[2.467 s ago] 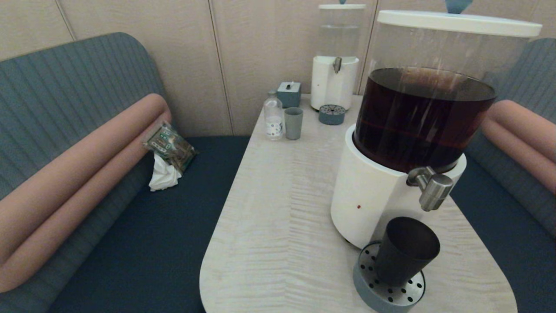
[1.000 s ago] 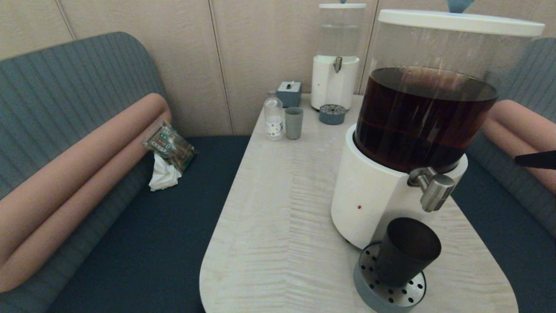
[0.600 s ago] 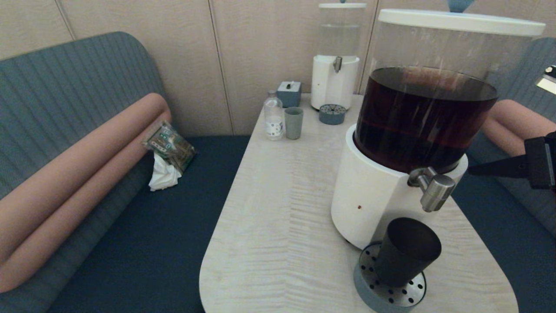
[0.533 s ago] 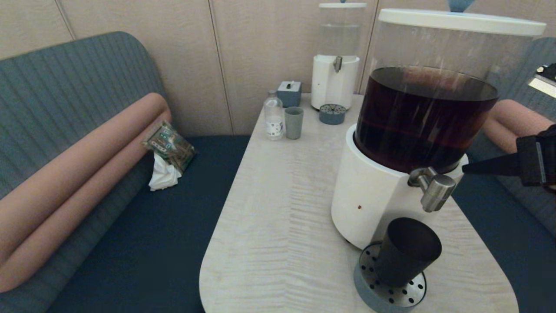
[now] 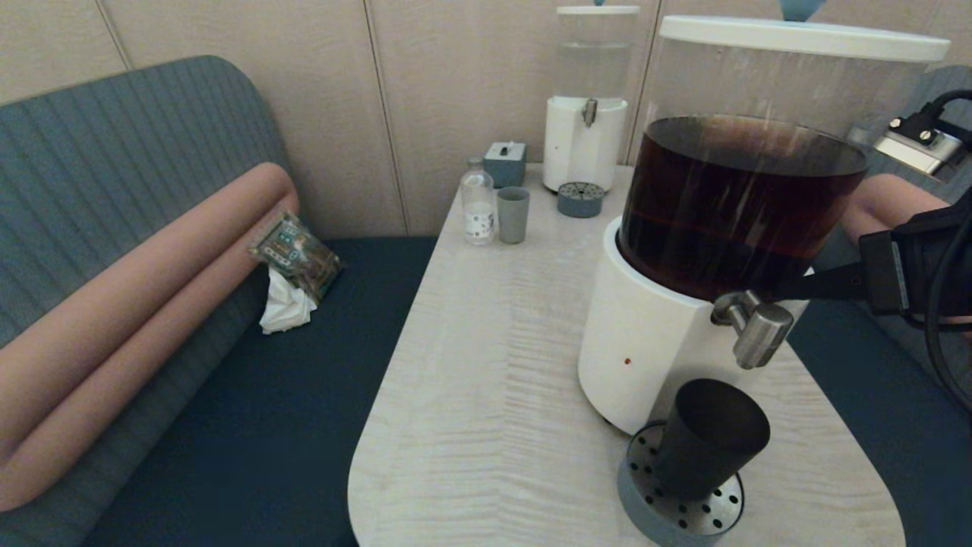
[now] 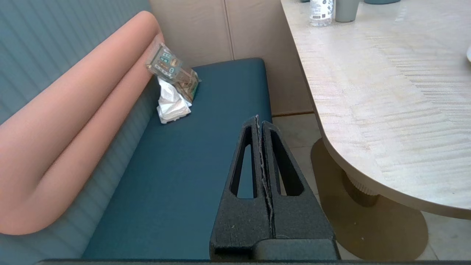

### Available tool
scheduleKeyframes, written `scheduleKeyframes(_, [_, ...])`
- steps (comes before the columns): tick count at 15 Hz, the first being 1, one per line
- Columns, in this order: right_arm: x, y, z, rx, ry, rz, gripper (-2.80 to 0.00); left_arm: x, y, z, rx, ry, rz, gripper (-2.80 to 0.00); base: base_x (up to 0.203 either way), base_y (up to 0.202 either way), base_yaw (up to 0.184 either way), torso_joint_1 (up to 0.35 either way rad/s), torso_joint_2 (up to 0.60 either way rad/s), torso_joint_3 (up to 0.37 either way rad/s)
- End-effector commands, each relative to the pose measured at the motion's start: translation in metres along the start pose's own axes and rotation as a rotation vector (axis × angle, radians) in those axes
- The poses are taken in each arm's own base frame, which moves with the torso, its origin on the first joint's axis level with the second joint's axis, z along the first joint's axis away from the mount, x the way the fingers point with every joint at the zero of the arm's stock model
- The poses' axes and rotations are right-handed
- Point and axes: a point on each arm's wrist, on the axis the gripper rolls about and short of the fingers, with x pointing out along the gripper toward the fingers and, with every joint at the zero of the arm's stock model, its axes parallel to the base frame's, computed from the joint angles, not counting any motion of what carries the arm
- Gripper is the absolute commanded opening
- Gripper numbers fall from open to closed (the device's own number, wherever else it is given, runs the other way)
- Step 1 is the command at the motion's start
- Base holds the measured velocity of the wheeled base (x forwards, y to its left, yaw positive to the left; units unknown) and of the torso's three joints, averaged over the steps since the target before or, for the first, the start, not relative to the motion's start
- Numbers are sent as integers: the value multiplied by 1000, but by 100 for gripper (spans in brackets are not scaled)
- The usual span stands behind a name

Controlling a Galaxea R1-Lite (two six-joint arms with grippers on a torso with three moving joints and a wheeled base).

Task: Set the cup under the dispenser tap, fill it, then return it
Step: Turn on the faucet

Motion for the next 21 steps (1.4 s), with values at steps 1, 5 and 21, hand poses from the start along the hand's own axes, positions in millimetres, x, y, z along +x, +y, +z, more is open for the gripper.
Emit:
scheduleKeyframes(1, [4,0,0,0,8,11,-280,2,-1,-11,-1,40,-4,-280,0,0,0,0,0,0])
scheduleKeyframes(5, [5,4,0,-11,12,29,-280,2,-1,-11,-1,40,-5,-280,0,0,0,0,0,0])
scheduleKeyframes(21, [3,31,-13,-84,48,129,-280,2,-1,-11,-1,40,-5,-280,0,0,0,0,0,0])
